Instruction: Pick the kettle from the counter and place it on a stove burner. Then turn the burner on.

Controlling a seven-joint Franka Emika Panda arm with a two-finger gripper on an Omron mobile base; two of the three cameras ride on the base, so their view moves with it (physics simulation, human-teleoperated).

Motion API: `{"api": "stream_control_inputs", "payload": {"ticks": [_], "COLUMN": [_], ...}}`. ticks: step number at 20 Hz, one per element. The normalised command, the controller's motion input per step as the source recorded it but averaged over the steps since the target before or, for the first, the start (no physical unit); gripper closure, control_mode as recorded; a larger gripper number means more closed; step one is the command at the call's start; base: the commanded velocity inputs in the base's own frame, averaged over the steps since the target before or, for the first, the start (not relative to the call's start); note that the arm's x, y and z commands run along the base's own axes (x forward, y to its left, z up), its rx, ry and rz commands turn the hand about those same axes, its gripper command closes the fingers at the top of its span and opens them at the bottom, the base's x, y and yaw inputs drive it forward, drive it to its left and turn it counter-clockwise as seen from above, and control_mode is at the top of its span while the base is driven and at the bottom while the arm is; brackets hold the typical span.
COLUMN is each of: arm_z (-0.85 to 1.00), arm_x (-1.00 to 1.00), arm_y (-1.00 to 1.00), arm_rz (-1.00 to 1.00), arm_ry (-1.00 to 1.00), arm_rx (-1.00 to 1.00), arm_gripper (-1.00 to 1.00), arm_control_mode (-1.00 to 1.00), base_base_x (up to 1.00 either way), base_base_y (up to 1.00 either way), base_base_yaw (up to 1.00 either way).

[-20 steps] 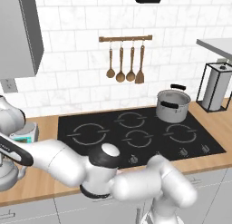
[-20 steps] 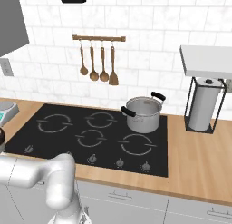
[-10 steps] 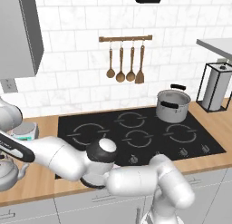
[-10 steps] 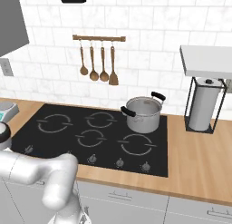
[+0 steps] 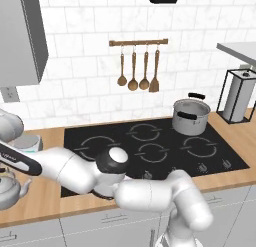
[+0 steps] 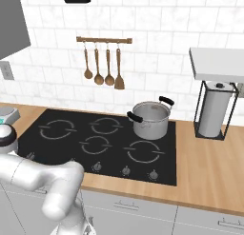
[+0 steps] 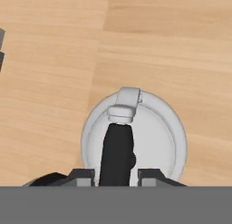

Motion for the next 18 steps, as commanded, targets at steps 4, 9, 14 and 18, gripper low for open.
{"api": "stream_control_inputs", "payload": {"ticks": [4,9,14,18], "arm_z": [-0.28,-0.04,0.06,0.18], "arm_x": [-0.35,-0.48,-0.5,-0.42], "arm_y": [-0.41,-0.63,-0.69,-0.78], "arm_rz": [-0.13,-0.22,-0.24,-0.27], "arm_ry": [-0.1,-0.31,-0.31,-0.22], "arm_rx": [0.0,0.02,0.11,0.21], "arm_gripper": [1.0,1.0,1.0,1.0], "arm_control_mode": [-1.0,-1.0,-1.0,-1.0], "base_base_x": [0.0,0.0,0.0,0.0], "base_base_y": [0.0,0.0,0.0,0.0], "base_base_yaw": [0.0,0.0,0.0,0.0]}}
